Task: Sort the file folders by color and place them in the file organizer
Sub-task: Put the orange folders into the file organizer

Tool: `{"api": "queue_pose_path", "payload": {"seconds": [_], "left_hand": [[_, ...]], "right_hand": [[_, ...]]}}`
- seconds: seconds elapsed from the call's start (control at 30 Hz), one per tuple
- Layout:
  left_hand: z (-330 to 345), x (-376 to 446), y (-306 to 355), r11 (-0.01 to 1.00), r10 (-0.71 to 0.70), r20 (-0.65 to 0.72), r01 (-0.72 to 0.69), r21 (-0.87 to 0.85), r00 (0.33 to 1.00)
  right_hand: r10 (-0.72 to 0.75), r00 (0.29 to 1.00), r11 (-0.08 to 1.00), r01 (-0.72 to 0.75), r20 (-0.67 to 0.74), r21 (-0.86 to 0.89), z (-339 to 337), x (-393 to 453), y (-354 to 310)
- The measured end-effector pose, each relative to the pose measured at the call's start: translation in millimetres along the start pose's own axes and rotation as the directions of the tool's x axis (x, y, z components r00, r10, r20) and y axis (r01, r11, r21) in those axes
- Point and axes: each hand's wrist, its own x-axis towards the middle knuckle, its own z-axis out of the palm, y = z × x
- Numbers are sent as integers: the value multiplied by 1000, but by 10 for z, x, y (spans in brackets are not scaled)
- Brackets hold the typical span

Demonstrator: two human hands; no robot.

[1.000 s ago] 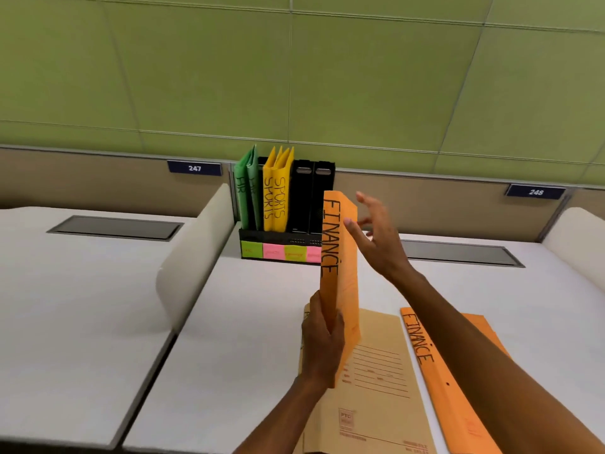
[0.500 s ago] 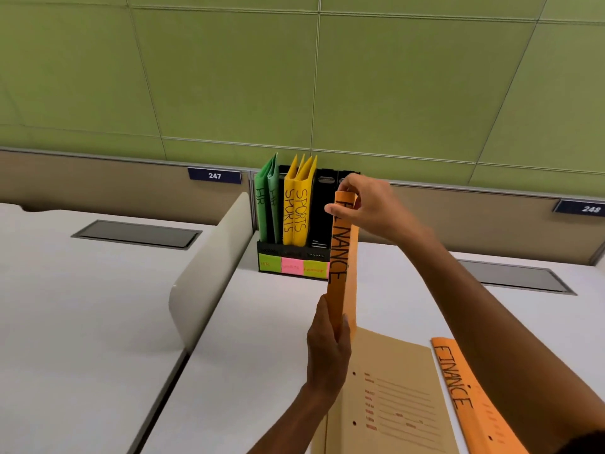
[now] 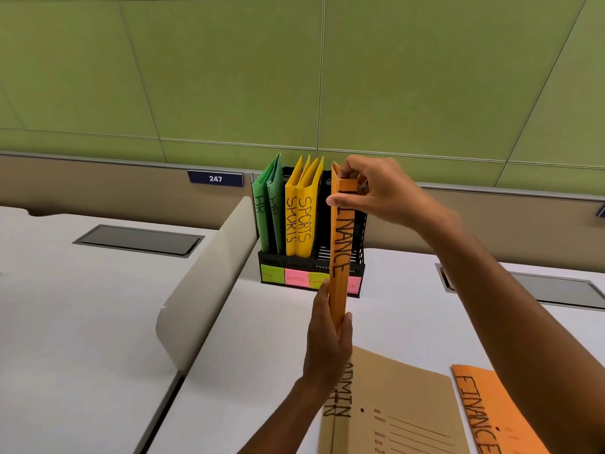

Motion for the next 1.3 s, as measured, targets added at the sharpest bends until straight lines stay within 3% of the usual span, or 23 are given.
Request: {"api": "queue_pose_path", "payload": {"seconds": [0.13,0.3,0.4,0.7,0.97,1.3], "left_hand": [[-62,52,-265,999,4,33,-2,-52,999],[-125,120,-780,1000,-11,150,9,17,989],[-144,284,-1094,993,-32,242,2,120,970],[-142,1089,-1675,895,-5,467,-204,397,884],[-195,1686,-1711,846,-48,449,-203,494,892],[-227,1787,-1923,733,-140,471,-229,641,871]], "right_hand": [[-20,1000,1000,20,-8,13,-34,136,85],[6,999,1000,-5,-42,25,-80,370,192],[6,997,1000,-6,-79,-5,-86,540,248],[-31,989,992,13,-147,-123,-114,899,470],[-14,983,985,-18,-182,-170,-66,1109,824],[-93,951,968,17,-295,-250,285,1265,1085]]}}
